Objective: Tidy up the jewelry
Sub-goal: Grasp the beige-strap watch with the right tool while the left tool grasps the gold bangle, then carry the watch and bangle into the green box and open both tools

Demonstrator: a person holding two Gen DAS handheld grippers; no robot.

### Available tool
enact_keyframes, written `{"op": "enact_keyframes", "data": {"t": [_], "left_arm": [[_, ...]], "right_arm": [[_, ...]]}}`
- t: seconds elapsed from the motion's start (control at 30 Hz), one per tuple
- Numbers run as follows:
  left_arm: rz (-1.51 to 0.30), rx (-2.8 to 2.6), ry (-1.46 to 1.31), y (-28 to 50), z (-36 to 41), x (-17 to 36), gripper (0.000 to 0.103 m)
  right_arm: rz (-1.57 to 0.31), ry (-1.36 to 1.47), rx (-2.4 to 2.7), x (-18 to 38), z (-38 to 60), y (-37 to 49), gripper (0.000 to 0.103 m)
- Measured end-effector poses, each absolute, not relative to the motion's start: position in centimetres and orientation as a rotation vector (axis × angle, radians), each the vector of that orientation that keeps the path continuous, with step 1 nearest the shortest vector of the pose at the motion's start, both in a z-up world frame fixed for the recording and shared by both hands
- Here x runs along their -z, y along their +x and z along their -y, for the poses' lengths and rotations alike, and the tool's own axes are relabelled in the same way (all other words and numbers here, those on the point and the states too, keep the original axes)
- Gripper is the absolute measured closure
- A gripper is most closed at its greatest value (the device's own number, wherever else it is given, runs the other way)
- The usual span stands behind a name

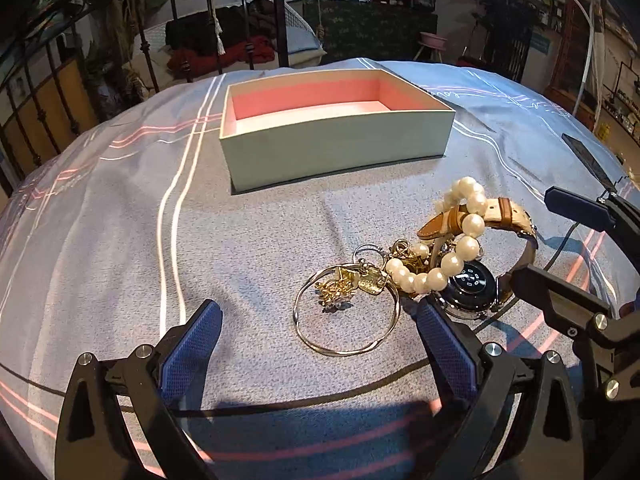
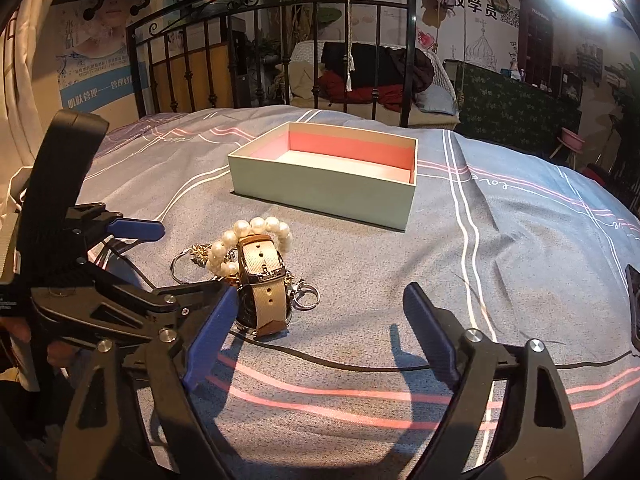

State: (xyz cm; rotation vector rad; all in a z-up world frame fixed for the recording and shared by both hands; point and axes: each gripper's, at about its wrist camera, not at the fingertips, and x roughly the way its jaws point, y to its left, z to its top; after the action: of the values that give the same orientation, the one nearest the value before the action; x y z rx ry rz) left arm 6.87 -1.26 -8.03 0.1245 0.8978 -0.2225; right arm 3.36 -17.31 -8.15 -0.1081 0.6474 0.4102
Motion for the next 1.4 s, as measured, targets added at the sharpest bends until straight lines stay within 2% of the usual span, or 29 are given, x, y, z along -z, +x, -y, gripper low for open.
{"op": "enact_keyframes", "data": {"t": [0.17, 0.27, 0.33, 0.37, 0.4, 0.43, 0.53, 0.73, 1.0, 1.4], "left_arm": [[-0.934, 0.305, 0.105, 7.9, 1.1, 8.3, 0.007], [-0.935, 0.311, 0.106, 8.0, 1.2, 8.4, 0.009], [-0.930, 0.316, 0.113, 7.9, 1.2, 8.3, 0.011], [-0.926, 0.324, 0.116, 7.9, 1.3, 8.2, 0.013], [-0.921, 0.336, 0.118, 7.8, 1.3, 8.1, 0.020], [-0.917, 0.343, 0.121, 7.8, 1.5, 8.1, 0.023], [-0.910, 0.344, 0.131, 7.8, 1.7, 8.0, 0.028], [-0.887, 0.330, 0.124, 7.6, 1.6, 7.6, 0.053], [-0.874, 0.341, 0.093, 7.5, 1.2, 6.7, 0.053], [-0.767, 0.313, 0.098, 8.9, 1.4, 2.0, 0.053]], "right_arm": [[-0.687, -0.087, -0.461, 8.7, 16.8, 4.2, 0.035], [-0.703, -0.076, -0.499, 8.6, 16.4, 4.7, 0.050], [-0.728, -0.083, -0.522, 8.6, 16.0, 5.1, 0.069], [-0.742, -0.101, -0.532, 8.7, 15.6, 5.4, 0.074], [-0.755, -0.126, -0.543, 8.7, 15.3, 5.6, 0.082], [-0.759, -0.151, -0.545, 8.5, 14.9, 5.6, 0.088], [-0.745, -0.210, -0.537, 7.9, 14.4, 5.2, 0.088], [-0.700, -0.281, -0.492, 6.3, 15.1, 5.1, 0.091], [-0.616, -0.329, -0.436, 3.6, 15.4, 6.3, 0.093], [-0.558, -0.273, -0.427, 1.4, 15.6, 8.6, 0.093]]}}
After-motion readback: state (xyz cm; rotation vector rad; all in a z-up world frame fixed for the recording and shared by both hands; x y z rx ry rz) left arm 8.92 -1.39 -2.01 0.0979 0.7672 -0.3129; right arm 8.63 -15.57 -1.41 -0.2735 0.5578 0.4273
